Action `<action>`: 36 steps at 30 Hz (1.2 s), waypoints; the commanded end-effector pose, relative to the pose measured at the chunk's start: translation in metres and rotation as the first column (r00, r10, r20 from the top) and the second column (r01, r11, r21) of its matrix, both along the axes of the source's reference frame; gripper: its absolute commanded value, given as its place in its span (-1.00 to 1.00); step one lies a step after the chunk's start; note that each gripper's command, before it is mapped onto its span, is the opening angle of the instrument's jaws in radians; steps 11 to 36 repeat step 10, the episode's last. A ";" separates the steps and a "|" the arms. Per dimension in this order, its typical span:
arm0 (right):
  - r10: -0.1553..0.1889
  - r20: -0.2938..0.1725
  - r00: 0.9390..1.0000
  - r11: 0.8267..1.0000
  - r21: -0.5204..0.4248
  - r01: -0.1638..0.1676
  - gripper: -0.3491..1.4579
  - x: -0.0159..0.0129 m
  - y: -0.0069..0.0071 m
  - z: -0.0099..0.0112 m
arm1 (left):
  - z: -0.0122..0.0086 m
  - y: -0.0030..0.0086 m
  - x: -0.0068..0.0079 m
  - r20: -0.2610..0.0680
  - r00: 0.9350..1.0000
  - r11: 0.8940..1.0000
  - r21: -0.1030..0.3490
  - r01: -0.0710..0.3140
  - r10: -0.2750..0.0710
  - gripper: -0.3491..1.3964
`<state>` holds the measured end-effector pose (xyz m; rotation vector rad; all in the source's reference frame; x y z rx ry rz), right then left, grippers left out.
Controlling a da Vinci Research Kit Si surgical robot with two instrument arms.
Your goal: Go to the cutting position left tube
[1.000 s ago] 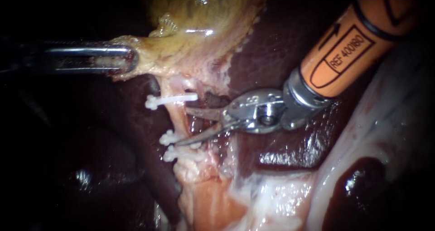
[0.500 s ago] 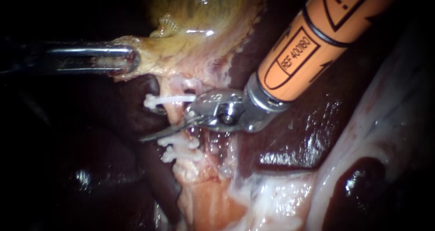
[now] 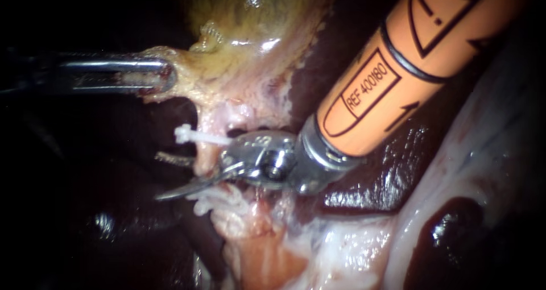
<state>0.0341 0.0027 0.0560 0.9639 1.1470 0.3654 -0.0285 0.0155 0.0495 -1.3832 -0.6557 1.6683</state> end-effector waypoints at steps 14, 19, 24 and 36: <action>0.004 -0.002 1.000 1.000 -0.002 -0.004 0.97 -0.0002 0.0003 0.0000 | 0.0000 0.0000 0.0000 0.000 1.000 1.000 0.000 -0.001 0.001 -1.00; 0.004 -0.002 1.000 1.000 -0.002 -0.004 0.97 -0.0002 0.0003 0.0000 | 0.0000 0.0000 0.0000 0.000 1.000 1.000 0.000 -0.001 0.001 -1.00; 0.004 -0.002 1.000 1.000 -0.002 -0.004 0.97 -0.0002 0.0003 0.0000 | 0.0000 0.0000 0.0000 0.000 1.000 1.000 0.000 -0.001 0.001 -1.00; 0.004 -0.002 1.000 1.000 -0.002 -0.004 0.97 -0.0002 0.0003 0.0000 | 0.0000 0.0000 0.0000 0.000 1.000 1.000 0.000 -0.001 0.001 -1.00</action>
